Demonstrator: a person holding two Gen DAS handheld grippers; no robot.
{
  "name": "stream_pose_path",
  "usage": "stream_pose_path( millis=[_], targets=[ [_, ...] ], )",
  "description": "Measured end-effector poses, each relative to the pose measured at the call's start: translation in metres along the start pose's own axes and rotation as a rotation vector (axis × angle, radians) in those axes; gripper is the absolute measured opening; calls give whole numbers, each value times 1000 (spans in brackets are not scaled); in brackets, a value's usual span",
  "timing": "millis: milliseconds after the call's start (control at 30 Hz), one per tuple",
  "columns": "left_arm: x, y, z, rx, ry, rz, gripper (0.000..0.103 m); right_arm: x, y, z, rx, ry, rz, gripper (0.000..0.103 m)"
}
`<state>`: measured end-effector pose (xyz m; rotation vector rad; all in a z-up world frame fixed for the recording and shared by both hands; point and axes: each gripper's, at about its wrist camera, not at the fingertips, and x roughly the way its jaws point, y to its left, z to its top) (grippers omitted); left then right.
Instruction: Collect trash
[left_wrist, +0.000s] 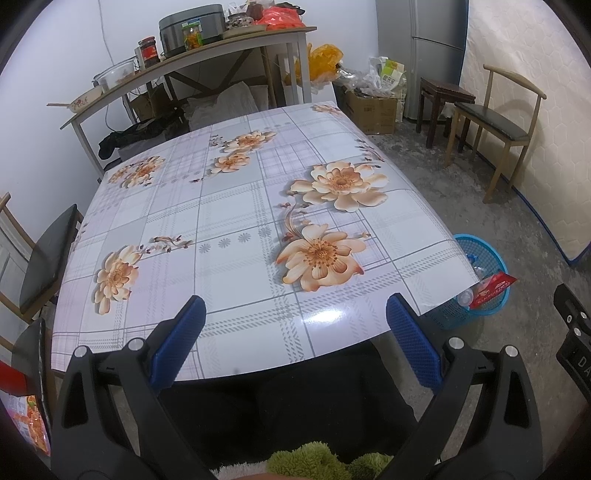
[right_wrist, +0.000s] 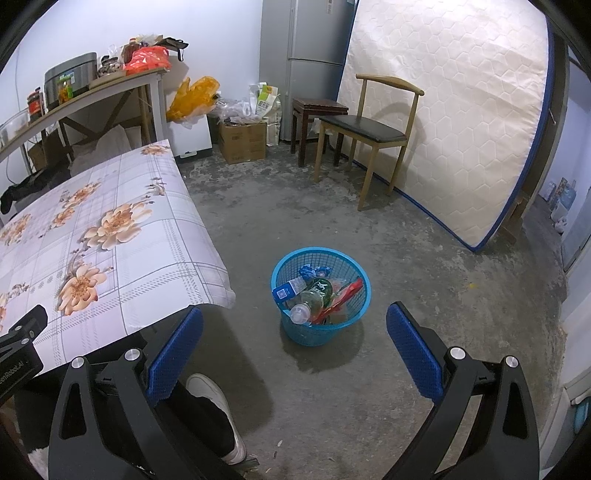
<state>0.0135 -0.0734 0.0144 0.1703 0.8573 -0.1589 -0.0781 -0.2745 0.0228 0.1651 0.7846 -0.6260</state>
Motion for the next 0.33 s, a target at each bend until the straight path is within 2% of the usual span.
stream_pose_path(
  millis=[333],
  targets=[
    [2,2,-2,10,10,-7,94,0,2,0,0,0,2,97]
  ],
)
